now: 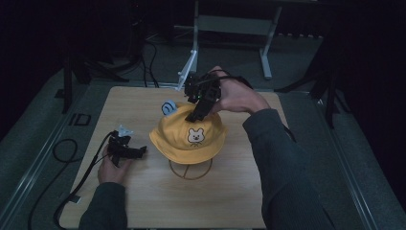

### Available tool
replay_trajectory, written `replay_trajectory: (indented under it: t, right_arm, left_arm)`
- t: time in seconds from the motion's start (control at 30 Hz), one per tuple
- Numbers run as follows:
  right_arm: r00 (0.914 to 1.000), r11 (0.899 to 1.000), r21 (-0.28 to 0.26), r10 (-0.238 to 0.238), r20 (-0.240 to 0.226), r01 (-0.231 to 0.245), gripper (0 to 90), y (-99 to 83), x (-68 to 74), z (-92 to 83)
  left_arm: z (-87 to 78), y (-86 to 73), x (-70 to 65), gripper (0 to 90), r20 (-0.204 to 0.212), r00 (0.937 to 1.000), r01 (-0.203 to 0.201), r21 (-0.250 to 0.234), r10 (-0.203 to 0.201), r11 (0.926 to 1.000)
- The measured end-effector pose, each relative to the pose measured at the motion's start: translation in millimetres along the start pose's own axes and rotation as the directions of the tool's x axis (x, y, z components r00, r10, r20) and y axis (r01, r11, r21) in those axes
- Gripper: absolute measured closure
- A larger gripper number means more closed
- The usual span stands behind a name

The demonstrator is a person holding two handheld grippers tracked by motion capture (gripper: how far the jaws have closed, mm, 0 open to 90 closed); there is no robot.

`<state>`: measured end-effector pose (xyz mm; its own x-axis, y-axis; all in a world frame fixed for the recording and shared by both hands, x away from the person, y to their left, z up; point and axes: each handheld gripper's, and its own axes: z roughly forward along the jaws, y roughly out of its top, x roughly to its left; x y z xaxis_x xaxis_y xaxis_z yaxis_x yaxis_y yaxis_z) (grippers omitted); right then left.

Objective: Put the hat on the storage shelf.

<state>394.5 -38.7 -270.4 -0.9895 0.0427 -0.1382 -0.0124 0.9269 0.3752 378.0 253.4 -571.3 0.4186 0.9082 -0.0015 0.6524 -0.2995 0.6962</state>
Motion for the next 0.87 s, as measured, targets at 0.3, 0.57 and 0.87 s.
replay_trajectory:
  t: [0.3, 0.57, 0.87]
  right_arm:
    - [0.9997, 1.000, -0.017, 0.014, 0.019, -0.013, 18.9, -1.2, 0.3, -3.1]
    - [0.9991, 1.000, -0.020, 0.019, 0.037, -0.019, 16.0, -3.0, 1.4, -7.5]
    - [0.9980, 0.999, -0.025, 0.030, 0.055, -0.029, 12.3, -3.6, 1.6, -8.9]
  left_arm:
    - [0.0, 0.0, 0.0, 6.0, 0.000, 1.0000, 0.000, 0.000, 0.000, 1.0000]
    - [0.0, 0.0, 0.0, 6.0, 0.000, 1.0000, 0.000, 0.000, 0.000, 1.0000]
    - [0.0, 0.0, 0.0, 6.0, 0.000, 1.0000, 0.000, 0.000, 0.000, 1.0000]
